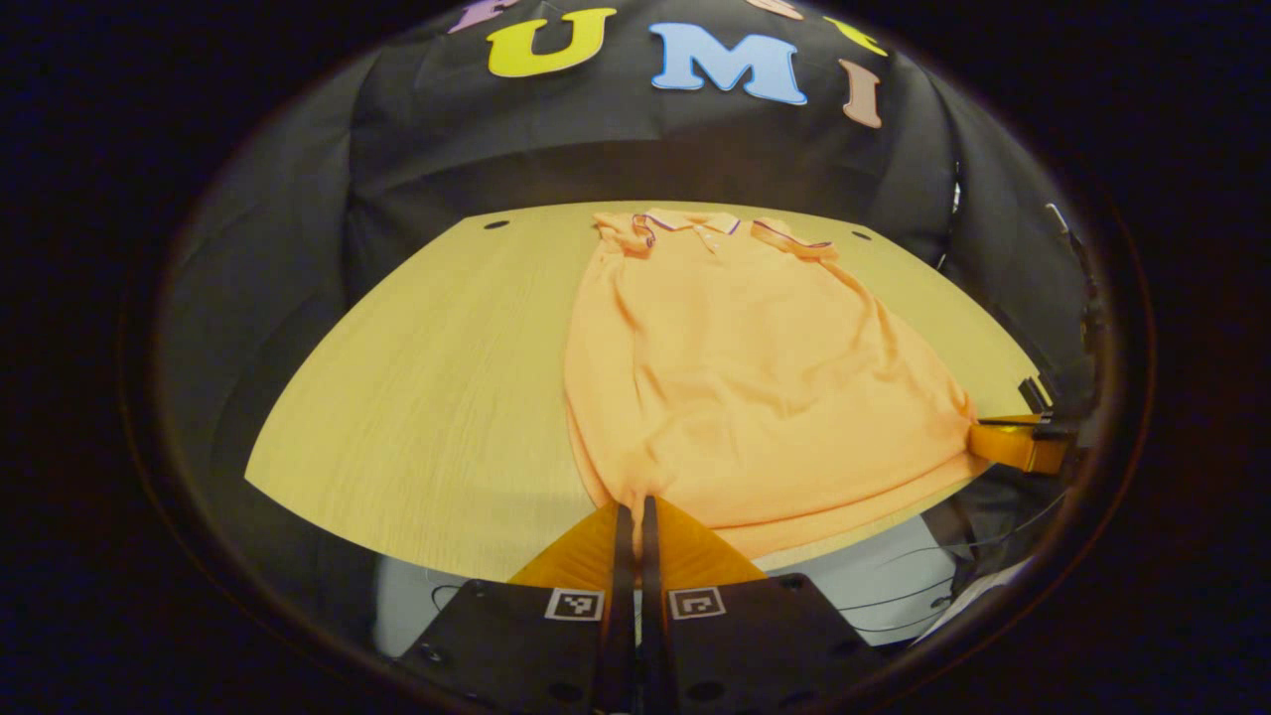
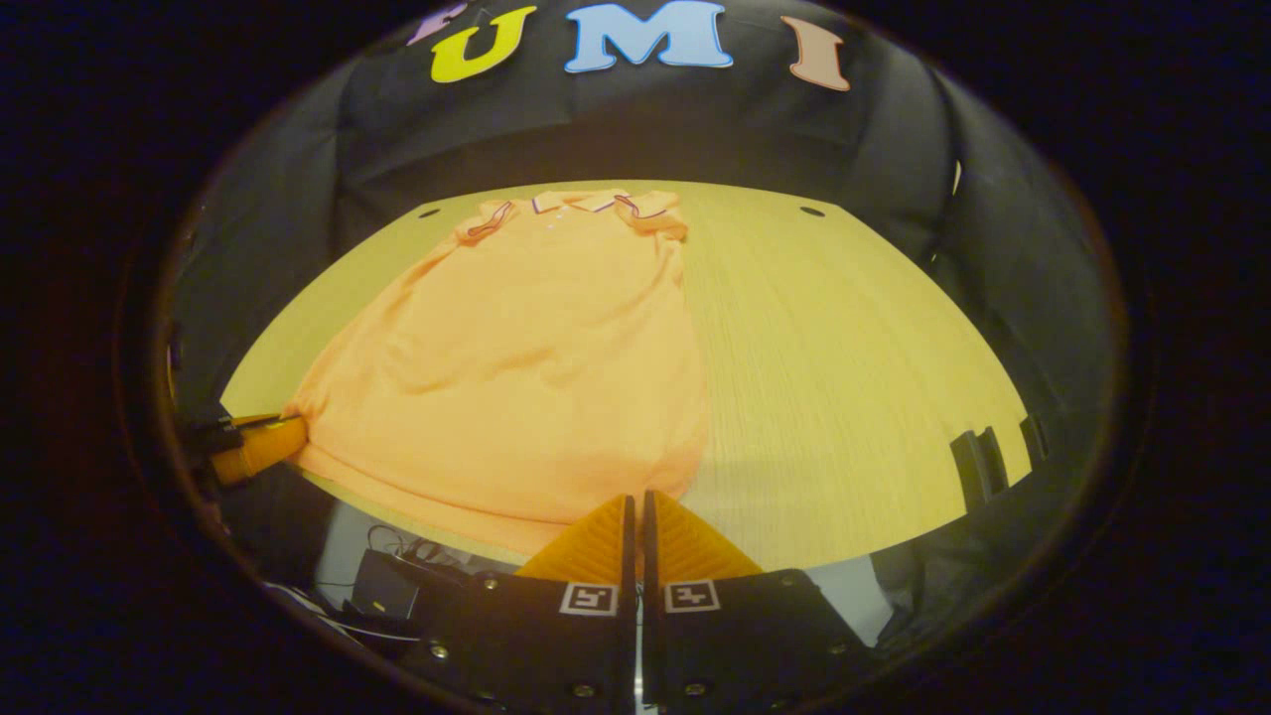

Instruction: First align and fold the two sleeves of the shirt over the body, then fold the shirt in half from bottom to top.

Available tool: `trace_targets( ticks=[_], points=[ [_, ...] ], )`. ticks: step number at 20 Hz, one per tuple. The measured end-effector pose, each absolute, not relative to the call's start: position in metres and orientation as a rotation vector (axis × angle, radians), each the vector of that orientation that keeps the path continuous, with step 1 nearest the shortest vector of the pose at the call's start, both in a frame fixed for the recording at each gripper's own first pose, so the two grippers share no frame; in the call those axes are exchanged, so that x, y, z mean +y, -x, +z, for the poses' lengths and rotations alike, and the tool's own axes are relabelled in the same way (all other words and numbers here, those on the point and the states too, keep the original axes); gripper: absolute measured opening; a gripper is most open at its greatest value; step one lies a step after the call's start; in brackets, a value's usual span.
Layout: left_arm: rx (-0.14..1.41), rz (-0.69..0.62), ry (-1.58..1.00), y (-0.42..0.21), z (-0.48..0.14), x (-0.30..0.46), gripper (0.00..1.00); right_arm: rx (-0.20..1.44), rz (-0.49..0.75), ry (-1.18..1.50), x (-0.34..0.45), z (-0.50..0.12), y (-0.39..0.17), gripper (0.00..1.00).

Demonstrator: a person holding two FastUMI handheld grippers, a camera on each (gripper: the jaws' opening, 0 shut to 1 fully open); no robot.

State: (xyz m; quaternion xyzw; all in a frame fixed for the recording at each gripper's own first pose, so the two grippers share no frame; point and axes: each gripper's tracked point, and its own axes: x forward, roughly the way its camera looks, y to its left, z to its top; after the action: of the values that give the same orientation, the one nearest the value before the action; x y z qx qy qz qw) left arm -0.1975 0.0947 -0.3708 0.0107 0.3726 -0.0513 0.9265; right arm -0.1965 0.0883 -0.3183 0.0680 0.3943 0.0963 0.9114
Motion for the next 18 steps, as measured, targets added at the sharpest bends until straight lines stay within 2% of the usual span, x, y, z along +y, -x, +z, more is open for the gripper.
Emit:
trace_targets(
  ticks=[3, 5, 7, 18],
  points=[
    [0.774, -0.073, 0.006, 0.202, -0.359, 0.095, 0.10, 0.768, 0.235, -0.197, 0.089, -0.300, 0.191, 0.03],
    [0.761, -0.071, 0.033, 0.194, -0.353, 0.091, 0.05, 0.740, 0.263, -0.222, 0.088, -0.289, 0.187, 0.03],
    [0.743, -0.060, 0.042, 0.186, -0.342, 0.088, 0.06, 0.700, 0.259, -0.203, 0.080, -0.279, 0.180, 0.00],
    [0.600, -0.099, 0.086, 0.129, -0.253, 0.045, 0.07, 0.545, 0.261, -0.253, 0.056, -0.208, 0.144, 0.00]
  ],
)
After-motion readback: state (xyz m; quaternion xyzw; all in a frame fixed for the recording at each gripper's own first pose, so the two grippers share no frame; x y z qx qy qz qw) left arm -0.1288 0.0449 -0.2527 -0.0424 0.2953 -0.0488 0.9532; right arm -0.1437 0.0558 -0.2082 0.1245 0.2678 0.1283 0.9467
